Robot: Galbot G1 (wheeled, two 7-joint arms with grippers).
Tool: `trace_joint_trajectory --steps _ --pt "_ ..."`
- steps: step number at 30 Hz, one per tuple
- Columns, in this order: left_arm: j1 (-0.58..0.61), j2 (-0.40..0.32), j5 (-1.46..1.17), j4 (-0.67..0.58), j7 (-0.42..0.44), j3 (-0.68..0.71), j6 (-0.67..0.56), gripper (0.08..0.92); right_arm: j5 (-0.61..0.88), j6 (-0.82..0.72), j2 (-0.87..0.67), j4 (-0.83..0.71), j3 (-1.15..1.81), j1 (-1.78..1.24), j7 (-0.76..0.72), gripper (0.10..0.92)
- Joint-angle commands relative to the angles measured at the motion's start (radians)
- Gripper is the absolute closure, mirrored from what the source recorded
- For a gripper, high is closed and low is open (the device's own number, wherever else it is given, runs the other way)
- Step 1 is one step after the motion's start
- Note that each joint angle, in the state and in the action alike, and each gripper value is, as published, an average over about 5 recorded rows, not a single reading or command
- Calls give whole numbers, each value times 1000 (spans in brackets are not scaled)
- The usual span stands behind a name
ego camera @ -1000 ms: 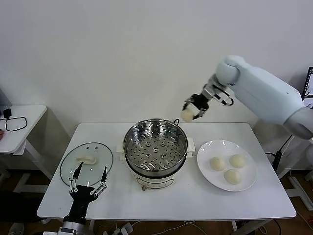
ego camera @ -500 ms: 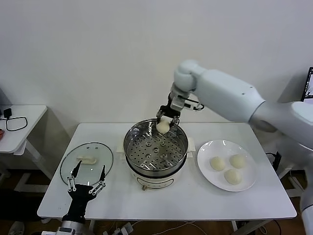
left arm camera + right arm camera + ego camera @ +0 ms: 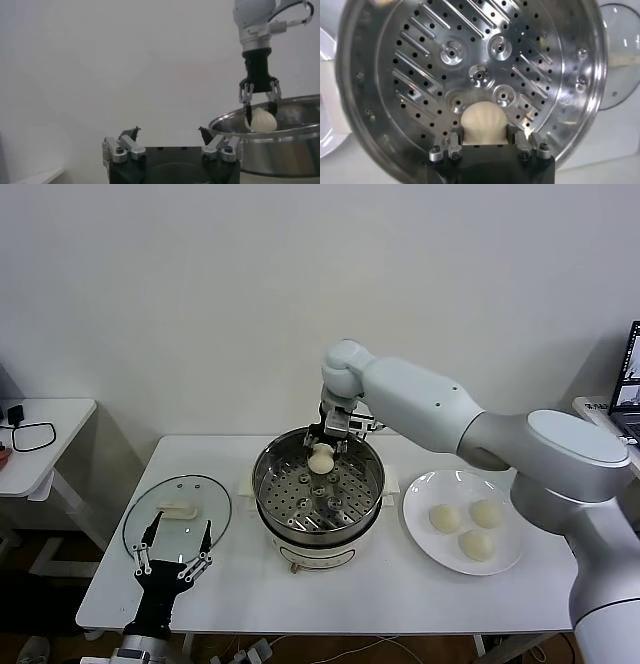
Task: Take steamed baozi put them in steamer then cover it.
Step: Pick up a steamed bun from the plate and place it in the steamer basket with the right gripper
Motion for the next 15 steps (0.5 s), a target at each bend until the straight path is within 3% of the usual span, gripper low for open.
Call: trace_joint_trajectory --steps 1,5,9,15 --pt "-1 0 -4 2 -2 -3 2 177 -67 8 44 -59 5 -26 31 427" --pt "-4 0 -7 2 -2 -3 2 177 -74 11 43 -51 6 -23 42 379" --pt "-9 0 -7 4 -3 0 4 177 -34 9 13 4 15 1 34 269" --pt "-15 1 -7 3 -2 5 11 177 209 -125 -108 133 -22 114 -65 204"
